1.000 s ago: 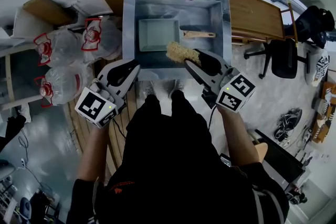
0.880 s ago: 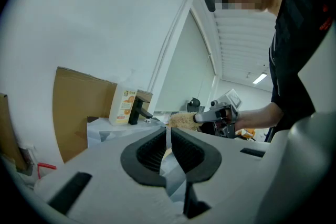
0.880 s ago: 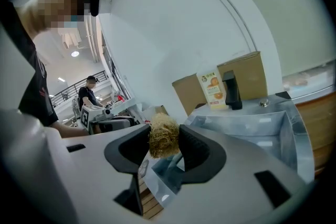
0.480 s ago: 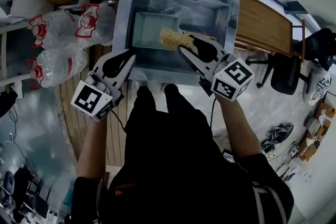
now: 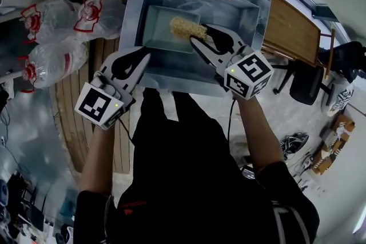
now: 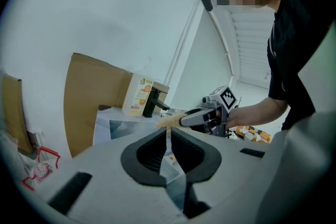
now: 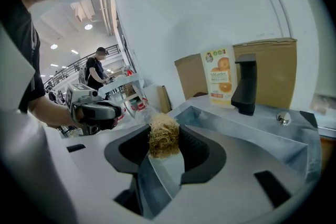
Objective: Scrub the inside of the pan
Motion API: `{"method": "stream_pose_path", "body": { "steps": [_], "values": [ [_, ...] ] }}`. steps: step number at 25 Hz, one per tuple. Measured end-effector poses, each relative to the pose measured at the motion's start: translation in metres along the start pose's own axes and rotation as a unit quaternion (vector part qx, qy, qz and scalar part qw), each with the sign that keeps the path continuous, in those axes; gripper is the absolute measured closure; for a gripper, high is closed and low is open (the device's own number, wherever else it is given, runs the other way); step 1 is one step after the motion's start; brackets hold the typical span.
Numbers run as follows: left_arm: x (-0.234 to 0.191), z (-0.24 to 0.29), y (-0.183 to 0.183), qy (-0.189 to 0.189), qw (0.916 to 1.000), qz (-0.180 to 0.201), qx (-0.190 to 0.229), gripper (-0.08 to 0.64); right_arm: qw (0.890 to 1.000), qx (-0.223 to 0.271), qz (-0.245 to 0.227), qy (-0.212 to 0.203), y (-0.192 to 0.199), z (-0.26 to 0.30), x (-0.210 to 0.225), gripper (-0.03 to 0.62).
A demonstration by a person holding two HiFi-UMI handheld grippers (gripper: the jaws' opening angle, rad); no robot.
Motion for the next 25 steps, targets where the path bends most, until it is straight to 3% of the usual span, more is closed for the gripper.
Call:
{"method": "stream_pose_path", "body": {
  "steps": [6,12,25],
  "values": [
    [-0.022,-0.005,0.012,0.010,0.9999,-0.009,-0.010,0.522,0.998,-0.049,-0.046,0.022,0.018,0.044,0.011,0.423],
    [-0.040,-0.013,0.022,0.011,0.9995,-0.029,-0.002,0.522,0.987,-0.114,-0.112,0.034,0.039,0.088,0.020,0.423],
    [-0.064,-0.034,0.036,0.003,0.9986,-0.053,0.002,0.522,0.964,-0.202,-0.168,0.046,0.069,0.151,0.035,0.423]
  ]
}}
Point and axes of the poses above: the fingertips, and each gripper's own axes: z forward along the fingers, x to its right, y out of its underside, the point moved 5 cm from there along -z, backward along the fingers, and after that the axes turned 1 degree about y, right-handed, at the moved point
